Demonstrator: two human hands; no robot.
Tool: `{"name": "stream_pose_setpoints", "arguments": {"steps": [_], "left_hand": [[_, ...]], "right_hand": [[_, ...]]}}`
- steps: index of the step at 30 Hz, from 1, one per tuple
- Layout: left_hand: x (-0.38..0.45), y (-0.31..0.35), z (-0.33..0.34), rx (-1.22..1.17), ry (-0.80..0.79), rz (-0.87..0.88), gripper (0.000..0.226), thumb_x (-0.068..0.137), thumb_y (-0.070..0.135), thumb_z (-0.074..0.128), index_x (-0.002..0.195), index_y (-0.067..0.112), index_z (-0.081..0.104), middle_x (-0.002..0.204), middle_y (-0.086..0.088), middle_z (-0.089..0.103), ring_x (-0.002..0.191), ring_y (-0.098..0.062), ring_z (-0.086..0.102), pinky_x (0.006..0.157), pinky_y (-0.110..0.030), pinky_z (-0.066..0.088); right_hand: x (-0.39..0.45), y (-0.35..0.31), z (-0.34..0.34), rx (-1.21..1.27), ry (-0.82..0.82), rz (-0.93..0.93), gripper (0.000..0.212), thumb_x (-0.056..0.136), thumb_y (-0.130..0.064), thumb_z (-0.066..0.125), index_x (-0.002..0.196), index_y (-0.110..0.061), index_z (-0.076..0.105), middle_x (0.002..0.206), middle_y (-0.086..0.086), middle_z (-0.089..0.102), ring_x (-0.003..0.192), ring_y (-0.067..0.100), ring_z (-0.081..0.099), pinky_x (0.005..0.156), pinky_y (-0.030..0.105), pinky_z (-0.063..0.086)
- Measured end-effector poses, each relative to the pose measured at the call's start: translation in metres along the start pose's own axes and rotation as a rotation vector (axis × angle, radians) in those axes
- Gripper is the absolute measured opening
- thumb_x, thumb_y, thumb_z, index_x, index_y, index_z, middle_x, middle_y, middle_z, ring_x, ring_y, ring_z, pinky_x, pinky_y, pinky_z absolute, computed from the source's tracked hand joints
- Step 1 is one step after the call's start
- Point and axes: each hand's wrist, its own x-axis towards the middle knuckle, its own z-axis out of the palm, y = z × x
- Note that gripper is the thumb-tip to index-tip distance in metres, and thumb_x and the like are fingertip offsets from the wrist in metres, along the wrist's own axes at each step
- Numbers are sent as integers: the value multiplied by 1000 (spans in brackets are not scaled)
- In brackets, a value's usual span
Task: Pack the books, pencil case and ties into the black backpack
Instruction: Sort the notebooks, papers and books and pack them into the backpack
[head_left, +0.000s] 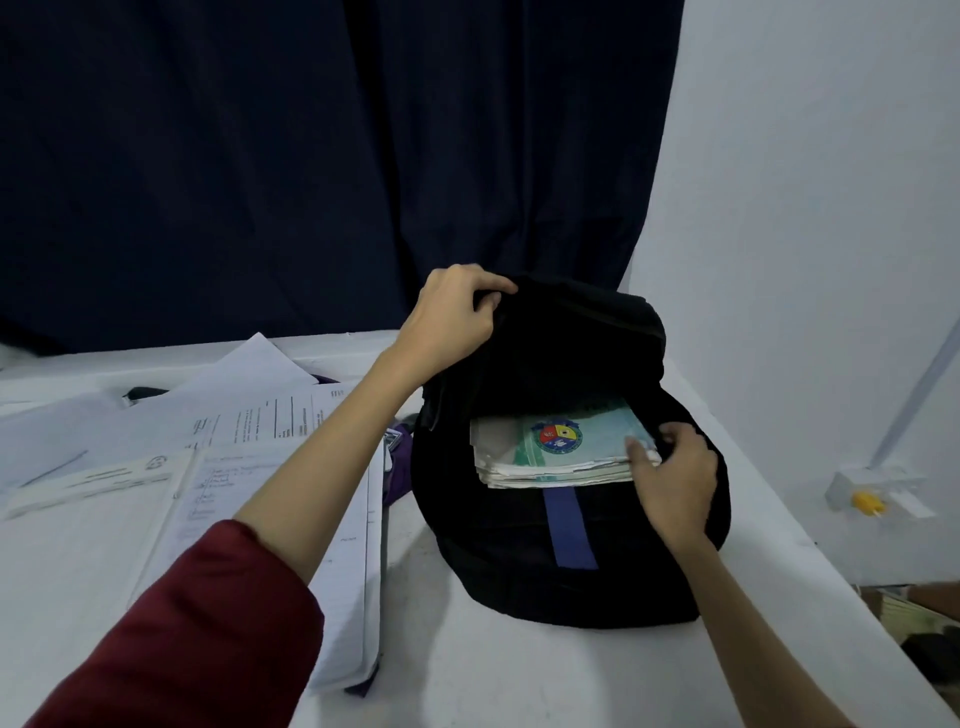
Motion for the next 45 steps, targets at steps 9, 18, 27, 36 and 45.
{"name": "stream_pose_setpoints", "arguments": {"steps": [9, 18, 27, 36, 45], "left_hand": [[-92, -55, -1, -421, -413, -409, 20, 93, 10, 57, 104, 19, 72, 85, -3, 70, 65, -2, 62, 60, -15, 49], [-254, -217, -138, -73, 11, -788, 23, 91, 6, 58, 87, 25, 70, 97, -4, 73, 90, -22, 68, 79, -32, 51], [-336, -317, -218, 248, -217, -1153, 71, 88, 43, 61, 144, 15, 27, 122, -25, 57, 111, -39, 54, 86, -40, 39], [-329, -317, -256, -281, 121, -1176, 39, 83, 15, 72, 117, 3, 56, 102, -13, 63, 86, -27, 62, 77, -32, 48], [-249, -206, -254, -433, -41, -510, 47, 95, 15, 53, 138, 31, 40, 124, 14, 54, 109, -7, 55, 90, -27, 45]], "right_hand": [[-56, -104, 5, 365, 155, -437, 13, 83, -13, 57, 92, -5, 59, 92, 6, 55, 87, 22, 48, 78, 31, 41], [-193, -175, 109, 185, -483, -706, 9, 81, -16, 53, 79, -11, 61, 85, -1, 59, 90, 21, 49, 77, 41, 46], [-286, -243, 178, -7, -1027, -796, 29, 96, -28, 48, 118, -13, 61, 124, -2, 58, 121, 14, 39, 102, 31, 34], [-293, -260, 175, -112, -1180, -612, 30, 95, -37, 51, 118, -22, 61, 121, -2, 57, 118, 11, 47, 99, 30, 40], [-249, -274, 119, 192, -1009, -458, 27, 86, -51, 54, 100, -32, 66, 104, -19, 66, 100, -2, 58, 79, 10, 41]]}}
